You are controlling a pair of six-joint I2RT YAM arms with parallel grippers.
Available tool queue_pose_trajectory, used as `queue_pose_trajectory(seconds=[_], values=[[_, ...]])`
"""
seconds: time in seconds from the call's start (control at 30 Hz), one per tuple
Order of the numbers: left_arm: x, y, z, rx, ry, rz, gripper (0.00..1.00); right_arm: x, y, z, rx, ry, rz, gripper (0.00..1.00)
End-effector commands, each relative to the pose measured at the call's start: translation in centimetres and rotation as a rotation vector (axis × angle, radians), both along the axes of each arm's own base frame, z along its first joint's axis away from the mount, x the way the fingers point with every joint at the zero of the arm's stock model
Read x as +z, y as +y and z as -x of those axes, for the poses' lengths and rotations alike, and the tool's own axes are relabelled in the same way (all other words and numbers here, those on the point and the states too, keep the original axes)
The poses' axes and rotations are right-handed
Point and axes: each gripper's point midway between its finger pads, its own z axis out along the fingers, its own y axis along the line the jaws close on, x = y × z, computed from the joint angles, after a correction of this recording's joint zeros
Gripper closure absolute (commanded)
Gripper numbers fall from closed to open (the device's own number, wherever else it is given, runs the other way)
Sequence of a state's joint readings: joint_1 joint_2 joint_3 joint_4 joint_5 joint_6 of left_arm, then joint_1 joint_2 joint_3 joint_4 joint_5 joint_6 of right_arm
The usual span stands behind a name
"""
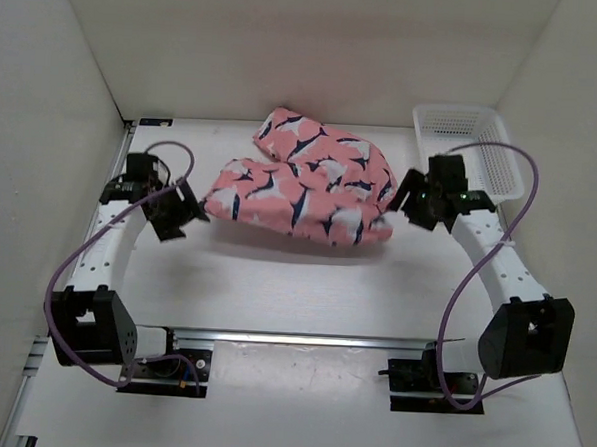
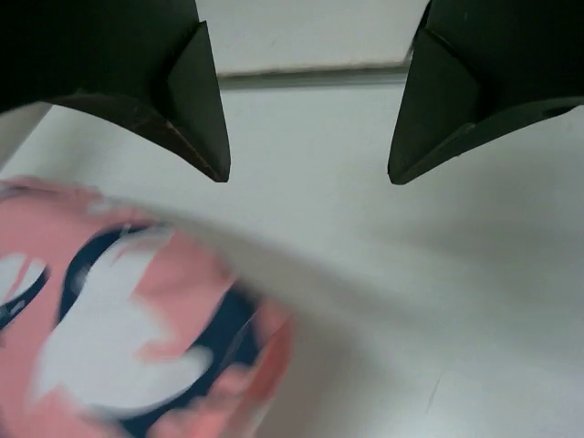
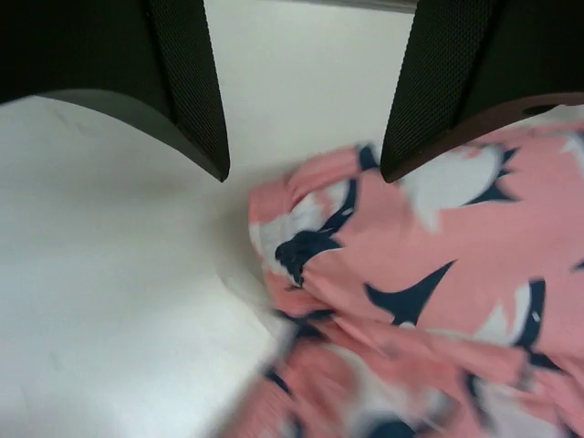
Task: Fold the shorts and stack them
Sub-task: Flatten the shorts out
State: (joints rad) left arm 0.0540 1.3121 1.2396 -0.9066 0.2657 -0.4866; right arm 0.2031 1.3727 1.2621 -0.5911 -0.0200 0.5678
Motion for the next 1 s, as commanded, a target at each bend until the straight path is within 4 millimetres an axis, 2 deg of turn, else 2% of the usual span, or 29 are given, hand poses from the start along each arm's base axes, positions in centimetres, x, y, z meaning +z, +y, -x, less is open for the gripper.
queue_pose_trajectory(seconds=[0.0,0.03,0.1,0.13,0.2,0.23,0.27,0.33,0.37,0.4,0.43,0.47,0.5,0.53,0.6,0.63,0.67,0.73,0.9,0.97], values=[[-5.2,0.7,3.5,0.025,0.108,-0.018,0.16,-3.3,-3.0,2.4,-0.102,0.025,0.095,0.27],[-6.2,0.5,4.1,0.018,0.133,-0.006,0.14,-3.4,-3.4,2.8,-0.125,0.028,0.106,0.27],[-6.0,0.5,4.1,0.018,0.123,-0.006,0.17,-2.5,-3.8,3.6,-0.135,0.010,0.110,0.34],[-6.0,0.6,4.1,0.023,0.123,-0.014,0.29,-2.4,-3.9,4.1,-0.134,0.019,0.112,0.42],[-5.9,1.0,4.1,0.037,0.116,-0.035,0.47,-2.1,-3.8,4.7,-0.126,0.022,0.105,0.54],[-5.9,1.0,4.1,0.037,0.116,-0.035,0.59,-2.9,-3.7,5.3,-0.115,0.053,0.104,0.60],[-6.4,1.2,4.0,0.042,0.134,-0.043,0.75,-3.4,-3.4,5.7,-0.111,0.073,0.086,0.70],[-7.2,1.2,3.9,0.049,0.165,-0.037,0.78,-5.5,-2.3,7.3,-0.083,0.145,0.024,0.76],[-8.3,1.2,4.1,0.048,0.208,-0.035,0.78,-6.1,-1.8,8.0,-0.068,0.172,-0.004,0.76],[-8.7,1.0,3.9,0.051,0.217,-0.022,0.65,-6.9,-1.2,8.5,-0.058,0.194,-0.034,0.76],[-9.4,0.8,4.2,0.046,0.246,-0.013,0.58,-8.7,-1.0,9.6,-0.055,0.248,-0.052,0.73],[-9.8,0.6,3.9,0.035,0.249,-0.014,0.49,-8.9,-0.4,9.8,-0.059,0.251,-0.091,0.70],[-10.7,0.1,4.0,0.029,0.277,-0.010,0.37,-9.4,0.2,10.4,-0.043,0.274,-0.128,0.62],[-11.1,0.0,3.7,0.035,0.276,0.003,0.20,-10.4,0.4,11.1,-0.044,0.297,-0.148,0.56],[-12.0,-0.2,3.0,0.039,0.289,0.017,0.09,-10.5,1.0,11.0,-0.049,0.286,-0.191,0.39],[-12.5,-0.2,2.5,0.039,0.288,0.017,0.05,-11.1,1.2,11.3,-0.040,0.297,-0.201,0.34],[-12.6,-0.2,2.0,0.047,0.288,0.021,0.03,-10.7,1.5,10.8,-0.040,0.275,-0.222,0.30],[-13.4,-0.4,0.9,0.038,0.302,0.020,0.03,-11.6,1.5,10.7,-0.043,0.294,-0.218,0.24],[-15.9,-1.2,-0.1,0.013,0.367,0.026,0.03,-12.4,2.0,9.0,-0.050,0.293,-0.247,0.22],[-17.0,-1.4,-0.3,0.017,0.387,0.040,0.10,-13.3,2.4,8.8,-0.047,0.323,-0.265,0.24]])
